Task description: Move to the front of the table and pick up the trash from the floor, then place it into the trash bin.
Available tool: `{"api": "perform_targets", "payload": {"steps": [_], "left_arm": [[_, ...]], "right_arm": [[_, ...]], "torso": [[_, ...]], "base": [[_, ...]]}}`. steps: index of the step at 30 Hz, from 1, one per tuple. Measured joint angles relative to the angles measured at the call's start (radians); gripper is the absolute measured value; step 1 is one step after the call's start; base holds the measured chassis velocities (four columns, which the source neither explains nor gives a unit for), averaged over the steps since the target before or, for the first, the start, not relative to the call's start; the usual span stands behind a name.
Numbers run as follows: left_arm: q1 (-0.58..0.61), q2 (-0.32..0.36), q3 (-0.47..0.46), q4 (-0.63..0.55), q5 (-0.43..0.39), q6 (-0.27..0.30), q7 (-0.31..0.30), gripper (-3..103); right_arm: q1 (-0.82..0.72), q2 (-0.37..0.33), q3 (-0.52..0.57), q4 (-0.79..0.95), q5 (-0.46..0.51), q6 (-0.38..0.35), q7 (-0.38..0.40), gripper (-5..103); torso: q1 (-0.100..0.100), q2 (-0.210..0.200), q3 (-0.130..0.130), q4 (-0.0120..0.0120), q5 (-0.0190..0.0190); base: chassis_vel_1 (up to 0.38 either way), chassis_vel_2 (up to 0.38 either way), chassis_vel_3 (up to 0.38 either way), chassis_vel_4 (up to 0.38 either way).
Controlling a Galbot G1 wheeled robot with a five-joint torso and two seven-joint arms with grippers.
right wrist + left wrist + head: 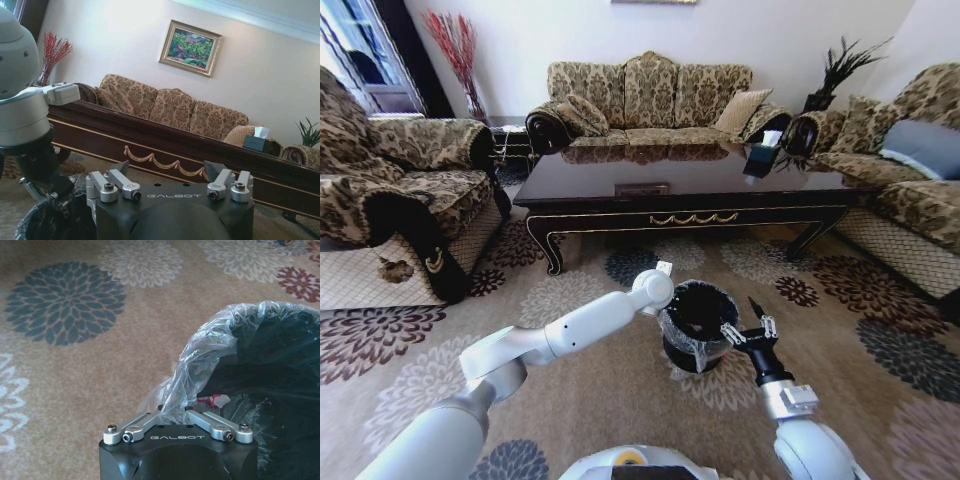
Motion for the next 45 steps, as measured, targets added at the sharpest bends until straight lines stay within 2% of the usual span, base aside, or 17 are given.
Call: {"api": "perform_targets", "payload": {"steps": [1,3,4,5,13,15,17,20,22,26,29,30,34,36,39,41,45], "left_arm": [[0.001,0.004,0.001,-0.002,0.003,0.000,-0.003,0],[0.001,0.007,0.001,-0.003,0.003,0.000,-0.004,0],[0.001,0.011,0.001,-0.003,0.004,0.000,-0.005,0],[0.001,0.014,-0.003,-0.002,0.005,0.000,-0.005,0],[0.002,0.066,-0.045,-0.001,0.014,0.000,-0.005,0],[0.011,0.091,-0.054,-0.002,0.030,0.000,-0.007,0],[0.036,0.124,-0.087,-0.009,0.033,0.000,-0.003,0],[0.048,0.148,-0.106,-0.017,0.037,0.000,0.001,0],[0.076,0.196,-0.142,-0.032,0.044,0.000,0.008,0],[0.107,0.234,-0.178,-0.046,0.053,0.000,0.010,0],[0.151,0.280,-0.230,-0.068,0.058,0.000,0.019,0],[0.151,0.280,-0.230,-0.068,0.058,0.000,0.019,0],[0.199,0.335,-0.303,-0.108,0.054,0.000,0.025,0],[0.205,0.342,-0.311,-0.114,0.053,0.000,0.025,0],[0.245,0.383,-0.353,-0.159,0.041,0.000,0.027,0],[0.257,0.394,-0.365,-0.172,0.038,0.000,0.029,0],[0.319,0.441,-0.414,-0.226,0.036,0.000,0.035,0]], "right_arm": [[0.000,0.006,0.000,0.007,0.001,-0.002,0.003,88],[-0.001,0.011,0.000,0.013,0.004,-0.007,0.006,88],[-0.001,0.016,0.001,0.020,0.010,-0.014,0.011,97],[-0.001,0.020,0.004,0.027,0.018,-0.021,0.016,99],[0.051,0.008,0.033,0.021,0.109,-0.086,0.088,100],[0.069,0.006,0.040,0.011,0.139,-0.113,0.118,100],[0.085,0.005,0.041,-0.003,0.201,-0.153,0.152,100],[0.096,0.003,0.038,-0.014,0.231,-0.172,0.167,100],[0.122,-0.002,0.024,-0.041,0.289,-0.208,0.201,100],[0.156,-0.006,0.002,-0.072,0.341,-0.254,0.243,100],[0.214,-0.015,-0.039,-0.116,0.411,-0.328,0.313,100],[0.214,-0.015,-0.039,-0.116,0.411,-0.328,0.313,100],[0.323,-0.018,-0.118,-0.189,0.548,-0.432,0.426,100],[0.336,-0.017,-0.127,-0.199,0.565,-0.440,0.440,100],[0.421,-0.003,-0.196,-0.278,0.686,-0.492,0.541,100],[0.443,0.002,-0.210,-0.300,0.713,-0.505,0.566,100],[0.564,0.043,-0.255,-0.400,0.830,-0.546,0.670,100]], "torso": [[0.000,0.000,0.000,0.0001,0.0001],[0.000,0.000,0.000,0.0000,0.0000],[0.000,0.000,0.000,0.0001,0.0000],[0.000,0.000,0.000,0.0000,0.0000],[0.000,0.000,0.000,0.0001,-0.0001],[0.000,0.000,0.000,0.0005,0.0000],[0.000,0.000,0.000,-0.0002,-0.0003],[0.000,0.000,0.000,-0.0004,-0.0002],[0.000,0.000,0.000,0.0001,-0.0002],[0.000,0.000,0.000,0.0002,-0.0002],[0.000,0.000,0.000,0.0000,-0.0002],[0.000,0.000,0.000,0.0000,-0.0002],[0.000,0.000,0.000,0.0000,-0.0002],[0.000,0.000,0.000,0.0000,-0.0002],[0.000,0.000,0.000,0.0000,-0.0001],[0.000,0.000,0.000,-0.0001,-0.0002],[0.000,0.000,0.000,0.0002,-0.0002]], "base": [[0.000,0.000,0.000,0.000],[0.000,0.000,0.000,0.000],[0.000,0.000,0.000,0.000],[0.000,0.000,0.000,0.000],[0.000,0.000,0.000,0.000],[0.000,0.000,0.000,0.000],[0.000,0.000,0.000,0.000],[0.000,0.000,0.000,0.000],[0.000,0.000,0.000,0.000],[0.000,0.000,0.000,0.000],[0.000,0.000,0.000,0.000],[0.000,0.000,0.000,0.000],[0.000,0.000,0.000,0.000],[0.000,0.000,0.000,0.000],[0.000,0.000,0.000,0.000],[0.000,0.000,0.000,0.000],[0.000,0.000,0.000,0.000]]}}
